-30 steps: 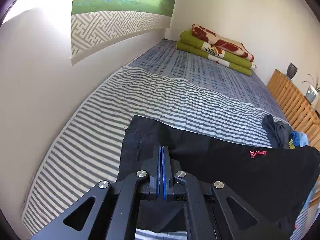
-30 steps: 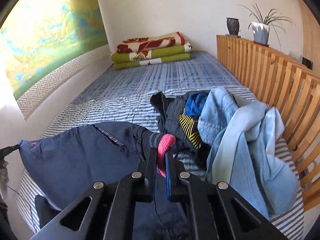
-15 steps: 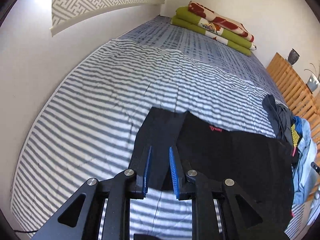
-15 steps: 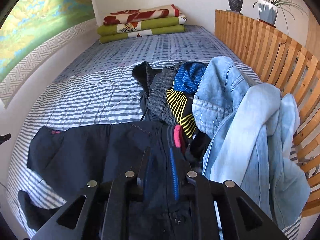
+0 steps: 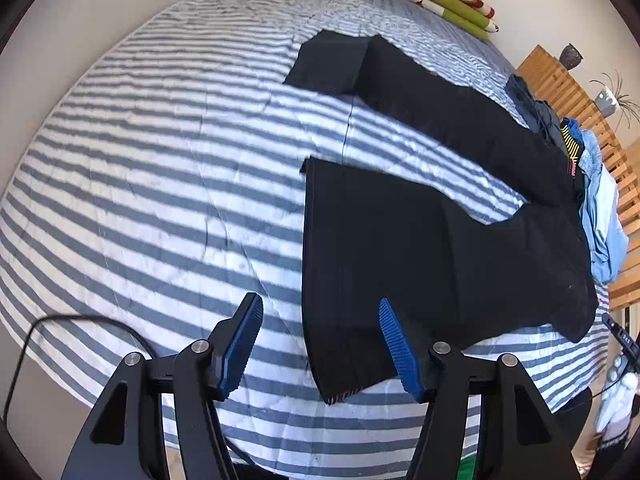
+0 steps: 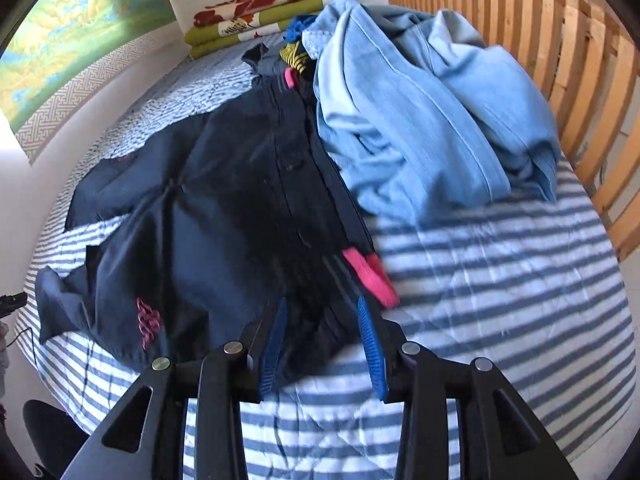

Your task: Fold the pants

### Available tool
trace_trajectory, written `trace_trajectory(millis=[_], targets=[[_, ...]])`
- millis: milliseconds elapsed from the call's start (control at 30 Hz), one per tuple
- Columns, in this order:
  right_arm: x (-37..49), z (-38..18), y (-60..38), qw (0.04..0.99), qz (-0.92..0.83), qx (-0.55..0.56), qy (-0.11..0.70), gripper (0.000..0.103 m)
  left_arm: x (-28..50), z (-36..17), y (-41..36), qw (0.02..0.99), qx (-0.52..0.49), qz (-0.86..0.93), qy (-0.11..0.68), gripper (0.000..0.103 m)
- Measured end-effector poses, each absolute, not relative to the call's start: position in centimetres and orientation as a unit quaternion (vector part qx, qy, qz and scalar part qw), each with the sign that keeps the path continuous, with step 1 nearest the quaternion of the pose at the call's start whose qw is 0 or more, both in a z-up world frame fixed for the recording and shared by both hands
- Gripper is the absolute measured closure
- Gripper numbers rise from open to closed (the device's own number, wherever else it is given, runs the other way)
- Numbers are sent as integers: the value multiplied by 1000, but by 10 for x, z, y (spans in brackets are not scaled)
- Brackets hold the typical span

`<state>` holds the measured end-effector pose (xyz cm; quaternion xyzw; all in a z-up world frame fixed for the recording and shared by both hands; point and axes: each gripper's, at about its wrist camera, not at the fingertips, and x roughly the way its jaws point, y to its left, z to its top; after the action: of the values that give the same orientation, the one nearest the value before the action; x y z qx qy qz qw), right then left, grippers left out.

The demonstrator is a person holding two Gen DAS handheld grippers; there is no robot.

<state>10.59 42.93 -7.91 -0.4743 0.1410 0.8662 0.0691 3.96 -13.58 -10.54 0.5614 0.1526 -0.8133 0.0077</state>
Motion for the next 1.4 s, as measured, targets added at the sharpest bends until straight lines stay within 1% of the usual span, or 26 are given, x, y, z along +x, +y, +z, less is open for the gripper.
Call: trace_trajectory(millis=[100,167,200,233,267,300,367,433,500,567,600,633,667,733,833,967,1067,1167,1300,1400], targets=[[121,-93,423,54,855,-488,167,69,43,-131,-127,13,574,-804,155,37],[128,-97,411,44,857,-489,154,68,39,-144,-118,21,583,-799,148,39],[128,-96,402,37,860,-487,144,67,40,-142,-112,26,569,-812,127,50],[129,-95,392,27,863,-486,134,65,38,-144,-105,22,573,-811,118,87],[131,-95,381,14,864,-488,123,62,37,-143,-103,34,575,-809,117,94],[131,-94,369,2,866,-487,113,59,37,-140,-103,37,578,-806,124,97],[126,-93,348,-15,868,-488,91,59,43,-119,-103,19,563,-814,143,99],[121,-92,333,-20,869,-489,71,59,62,-88,-105,2,541,-829,141,99],[121,-87,325,-35,872,-483,69,59,86,-62,-112,-20,531,-835,146,98],[124,-81,321,-49,875,-476,68,59,106,-48,-121,-22,536,-834,134,92],[124,-79,320,-51,877,-474,66,58,112,-45,-126,-5,540,-833,122,83],[125,-79,322,-50,877,-473,66,58,114,-45,-132,14,546,-831,110,52],[126,-79,324,-47,877,-472,69,58,115,-45,-139,30,546,-831,102,42],[127,-82,334,-35,876,-474,82,57,110,-51,-147,51,549,-827,110,42],[132,-86,360,2,873,-475,112,57,94,-58,-136,32,541,-831,125,42],[139,-87,401,61,866,-472,154,56,60,-66,-64,-43,547,-833,74,40],[139,-93,423,93,853,-482,176,54,53,-73,1,-98,549,-830,3,40],[138,-102,425,71,844,-492,202,54,60,-87,44,-125,558,-818,-63,40],[136,-105,386,15,854,-494,163,54,76,-109,52,-113,575,-803,-111,40],[131,-103,338,-50,861,-492,117,54,81,-125,31,-86,589,-795,-114,40]])
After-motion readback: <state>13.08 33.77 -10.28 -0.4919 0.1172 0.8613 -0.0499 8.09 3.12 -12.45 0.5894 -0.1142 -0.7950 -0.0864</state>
